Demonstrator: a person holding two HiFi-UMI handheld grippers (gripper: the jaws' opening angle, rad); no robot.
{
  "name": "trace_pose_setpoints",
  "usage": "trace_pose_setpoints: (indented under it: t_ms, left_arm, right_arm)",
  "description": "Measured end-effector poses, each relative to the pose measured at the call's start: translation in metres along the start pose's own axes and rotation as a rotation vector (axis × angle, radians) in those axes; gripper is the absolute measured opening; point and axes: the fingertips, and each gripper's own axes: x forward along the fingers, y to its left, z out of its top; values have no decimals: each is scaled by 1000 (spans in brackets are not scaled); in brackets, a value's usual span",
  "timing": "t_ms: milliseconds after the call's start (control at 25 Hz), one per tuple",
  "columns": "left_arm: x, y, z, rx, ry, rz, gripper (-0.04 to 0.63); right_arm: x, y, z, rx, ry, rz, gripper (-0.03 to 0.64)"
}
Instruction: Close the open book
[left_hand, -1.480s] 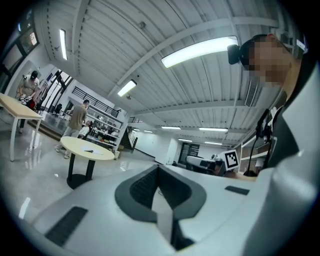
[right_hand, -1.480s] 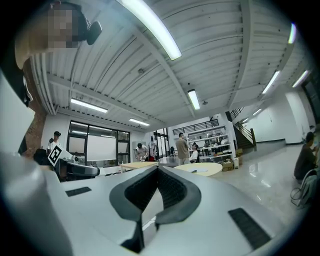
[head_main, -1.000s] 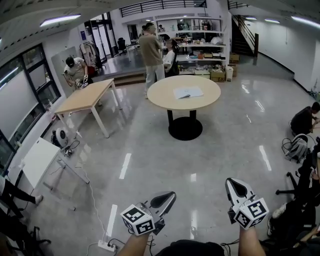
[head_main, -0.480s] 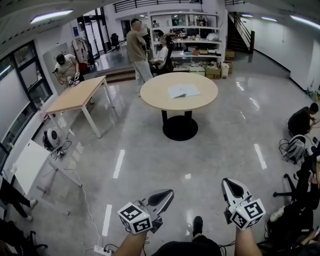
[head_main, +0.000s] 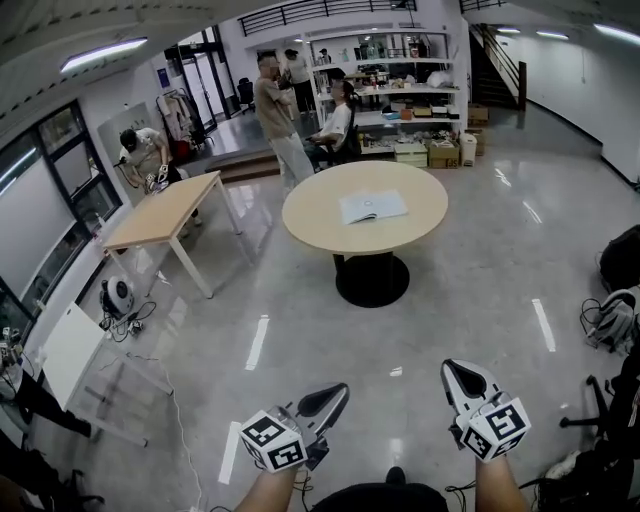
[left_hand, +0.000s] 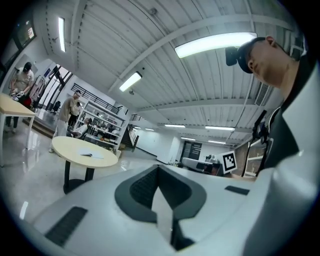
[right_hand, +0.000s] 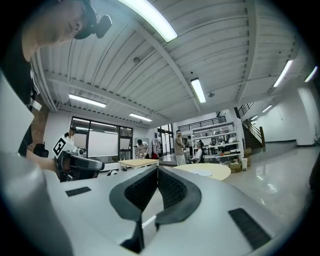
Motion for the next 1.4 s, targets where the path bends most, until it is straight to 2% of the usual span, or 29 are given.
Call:
trace_pose_setpoints:
  t_ms: [120,280,560,840,1000,1400]
  left_arm:
    - [31,11,3,-8,-10,27,-11]
    - [59,35,6,-16,23,49,-11]
    - [112,86,9,-15,38,26,-11]
    - [141,188,56,-2,2,46,-11]
    - [167,244,77,32,2,13,-11]
    - [223,345,99,-18,16,-20,-11]
  right_arm:
    - [15,-31,-1,-30,4,17,-2]
    - [43,-56,-7,24,2,39,-1]
    - [102,-100,-18,37,16,49,0]
    - [192,-133,2,-11,29,20,0]
    - [255,-147,12,-27,12,20,-2]
    - [374,-181,2,-7,65,23,0]
